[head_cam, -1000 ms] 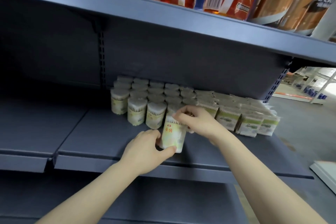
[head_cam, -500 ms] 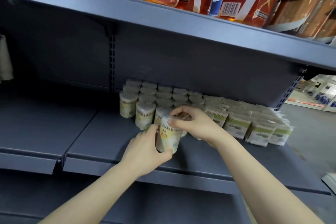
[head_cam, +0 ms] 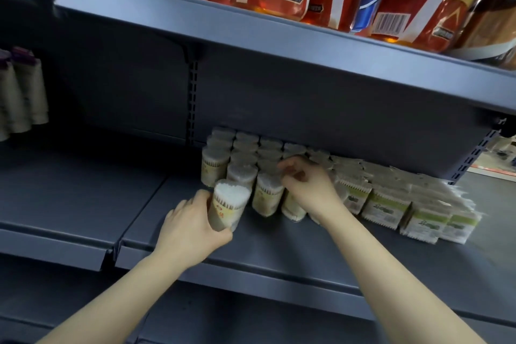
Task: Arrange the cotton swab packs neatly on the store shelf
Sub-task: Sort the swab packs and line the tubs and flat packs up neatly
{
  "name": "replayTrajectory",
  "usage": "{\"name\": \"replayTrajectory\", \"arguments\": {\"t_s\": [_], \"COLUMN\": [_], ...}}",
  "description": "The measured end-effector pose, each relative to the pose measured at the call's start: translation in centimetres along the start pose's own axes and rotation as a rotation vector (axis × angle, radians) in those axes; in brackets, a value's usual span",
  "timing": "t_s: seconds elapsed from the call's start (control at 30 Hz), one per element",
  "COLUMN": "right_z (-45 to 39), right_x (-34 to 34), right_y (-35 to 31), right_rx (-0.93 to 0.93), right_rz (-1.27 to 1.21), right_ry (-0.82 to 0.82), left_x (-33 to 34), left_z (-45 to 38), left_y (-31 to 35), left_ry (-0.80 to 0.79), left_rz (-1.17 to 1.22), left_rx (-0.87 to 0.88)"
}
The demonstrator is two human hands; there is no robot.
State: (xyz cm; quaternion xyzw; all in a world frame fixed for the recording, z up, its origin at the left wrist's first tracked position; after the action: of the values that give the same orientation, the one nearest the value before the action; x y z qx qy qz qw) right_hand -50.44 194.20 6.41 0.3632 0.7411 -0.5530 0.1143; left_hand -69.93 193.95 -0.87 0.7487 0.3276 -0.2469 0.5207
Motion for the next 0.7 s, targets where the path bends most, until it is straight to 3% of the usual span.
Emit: {"name": "replayTrajectory", "arguments": {"t_s": [0.37, 0.5, 0.6, 0.7], "right_z": [-0.9, -1.2, -1.4, -1.8], "right_x": [1.4, 2.0, 2.8, 4.0], "right_y": [0.2, -0.3, -1.1, -1.5], "right_rx": [-0.019, -0.047, -0.119, -0.19], "right_rz": [0.067, 0.132, 0.168, 0.253], "right_ry": [0.055, 0.052, 0.025, -0.031], "left_x": [-0.6, -1.4, -1.9, -1.6], "left_z": [-0.6, -0.6, -0.6, -0.9], "left_y": [-2.6, -1.8, -0.9, -0.8], "left_ry": [0.001, 0.08, 0.2, 0.217], "left_rz": [0.048, 0.097, 0.002, -0.08], "left_rx": [-0.015, 0.113, 0.313, 0.391]}}
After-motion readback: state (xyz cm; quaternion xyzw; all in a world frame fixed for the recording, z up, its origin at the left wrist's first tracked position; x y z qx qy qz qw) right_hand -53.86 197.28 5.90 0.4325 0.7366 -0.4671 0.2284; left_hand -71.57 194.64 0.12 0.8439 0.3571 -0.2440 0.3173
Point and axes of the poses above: each hand's wrist, its own z-axis away from the middle knuckle, its own x-axis out of the palm, y = z × x, the point moved 7 cm from there along -z, towards the middle knuckle, and after that the axes turned 8 degrees about y, right-handed, at the moved point
